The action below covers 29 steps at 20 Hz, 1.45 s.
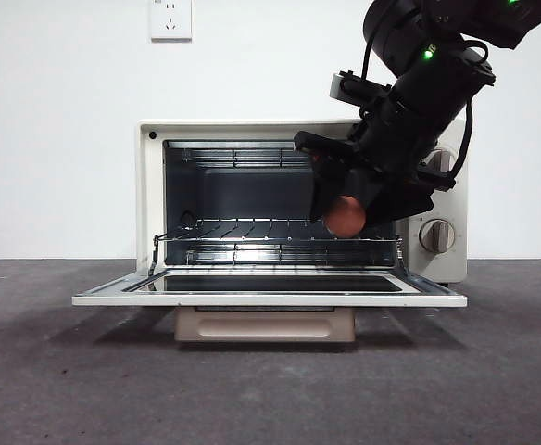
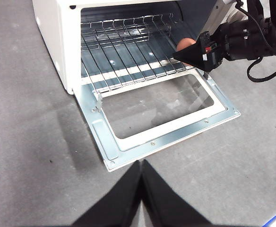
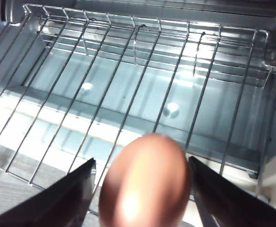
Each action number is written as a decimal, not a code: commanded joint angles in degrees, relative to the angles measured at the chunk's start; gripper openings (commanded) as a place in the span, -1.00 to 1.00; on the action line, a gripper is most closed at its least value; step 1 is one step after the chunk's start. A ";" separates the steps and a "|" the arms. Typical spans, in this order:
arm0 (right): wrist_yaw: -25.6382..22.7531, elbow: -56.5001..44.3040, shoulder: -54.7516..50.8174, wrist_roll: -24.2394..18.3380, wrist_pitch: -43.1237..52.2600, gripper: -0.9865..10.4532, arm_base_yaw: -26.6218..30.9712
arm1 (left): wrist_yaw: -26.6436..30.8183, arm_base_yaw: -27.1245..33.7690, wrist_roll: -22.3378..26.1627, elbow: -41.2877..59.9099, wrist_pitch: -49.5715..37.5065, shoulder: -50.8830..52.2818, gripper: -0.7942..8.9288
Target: Eggoven
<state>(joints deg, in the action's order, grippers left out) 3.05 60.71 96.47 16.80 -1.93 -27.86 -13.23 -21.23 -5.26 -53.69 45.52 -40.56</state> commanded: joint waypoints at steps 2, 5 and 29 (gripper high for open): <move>-0.07 1.18 0.72 0.55 0.39 -0.27 -0.52 | 0.11 -0.15 0.09 -0.44 -0.42 -0.52 -0.82; -0.11 1.20 -0.81 0.57 0.22 -0.24 -0.52 | 0.11 -0.15 0.09 -0.44 -0.52 -0.72 -0.82; -0.13 1.20 -45.42 -3.37 -34.34 -0.24 -5.51 | -18.86 14.64 -3.69 10.69 -32.81 -30.42 -0.82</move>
<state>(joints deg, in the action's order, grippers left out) 3.01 60.80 50.48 14.13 -36.75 -32.95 -31.29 -6.42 -8.56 -42.89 13.21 -70.02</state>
